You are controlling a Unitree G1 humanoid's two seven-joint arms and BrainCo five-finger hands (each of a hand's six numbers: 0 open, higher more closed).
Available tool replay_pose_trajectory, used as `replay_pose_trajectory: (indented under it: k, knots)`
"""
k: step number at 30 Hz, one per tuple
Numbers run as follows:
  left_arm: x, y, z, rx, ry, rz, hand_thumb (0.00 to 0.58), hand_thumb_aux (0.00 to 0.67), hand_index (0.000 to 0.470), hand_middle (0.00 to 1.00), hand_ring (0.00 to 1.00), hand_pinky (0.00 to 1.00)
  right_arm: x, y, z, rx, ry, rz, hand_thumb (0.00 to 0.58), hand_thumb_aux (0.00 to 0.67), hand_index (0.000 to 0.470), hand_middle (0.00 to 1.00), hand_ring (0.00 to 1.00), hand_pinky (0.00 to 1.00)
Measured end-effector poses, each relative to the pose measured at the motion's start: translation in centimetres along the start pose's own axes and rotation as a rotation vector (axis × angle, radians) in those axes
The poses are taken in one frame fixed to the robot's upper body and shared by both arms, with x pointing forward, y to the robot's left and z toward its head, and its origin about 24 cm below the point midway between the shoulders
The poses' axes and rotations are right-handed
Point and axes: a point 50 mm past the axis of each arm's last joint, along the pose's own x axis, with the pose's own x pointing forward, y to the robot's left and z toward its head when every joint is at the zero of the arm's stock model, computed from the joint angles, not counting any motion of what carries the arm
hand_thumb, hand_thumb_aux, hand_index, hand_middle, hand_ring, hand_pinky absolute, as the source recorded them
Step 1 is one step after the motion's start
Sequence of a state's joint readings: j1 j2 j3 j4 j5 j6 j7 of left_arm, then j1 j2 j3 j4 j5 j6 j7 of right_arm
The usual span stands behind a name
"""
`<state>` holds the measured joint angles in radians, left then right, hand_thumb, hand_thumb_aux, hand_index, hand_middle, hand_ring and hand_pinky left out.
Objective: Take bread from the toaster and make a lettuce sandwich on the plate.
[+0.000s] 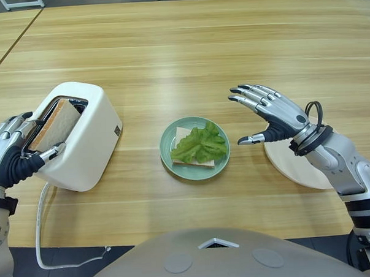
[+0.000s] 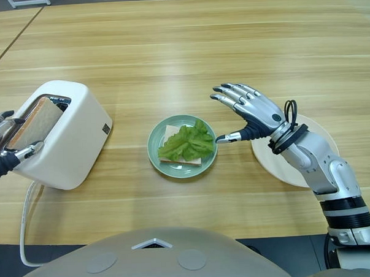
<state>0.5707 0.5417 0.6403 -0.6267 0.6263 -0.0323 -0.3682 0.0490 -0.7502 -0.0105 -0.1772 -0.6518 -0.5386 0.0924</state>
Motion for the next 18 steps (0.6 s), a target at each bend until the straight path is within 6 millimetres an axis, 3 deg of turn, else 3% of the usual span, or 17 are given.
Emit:
replay_pose_trajectory:
  k: [5, 6, 7, 9, 18]
  knots:
    - [0.2, -0.1, 0.0, -0.009, -0.006, 0.005, 0.485, 0.399, 0.280, 0.00, 0.00, 0.00, 0.0, 0.0, 0.0, -0.005, -0.001, 0.003, 0.000, 0.000, 0.000, 0.00, 0.00, 0.00]
    - [0.2, -0.1, 0.1, -0.013, -0.009, 0.007, 0.516, 0.447, 0.313, 0.00, 0.00, 0.00, 0.0, 0.1, 0.0, -0.006, -0.001, 0.004, 0.000, 0.000, 0.000, 0.00, 0.00, 0.00]
    - [0.2, -0.1, 0.2, -0.027, -0.016, 0.008, 0.558, 0.539, 0.378, 0.00, 0.00, 0.00, 0.0, 0.1, 0.0, -0.006, -0.001, 0.005, 0.000, 0.000, 0.000, 0.00, 0.00, 0.00]
    - [0.3, 0.1, 0.6, -0.032, -0.041, 0.022, 0.580, 0.670, 0.470, 0.00, 0.00, 0.00, 0.0, 0.1, 0.0, -0.007, -0.002, 0.005, 0.000, 0.000, 0.000, 0.00, 0.00, 0.00]
    - [0.5, 1.7, 1.2, -0.099, -0.110, 0.169, 0.580, 0.670, 0.470, 0.00, 0.00, 0.00, 0.0, 0.1, 0.0, -0.016, -0.002, 0.010, 0.000, 0.000, 0.000, 0.00, 0.00, 0.00]
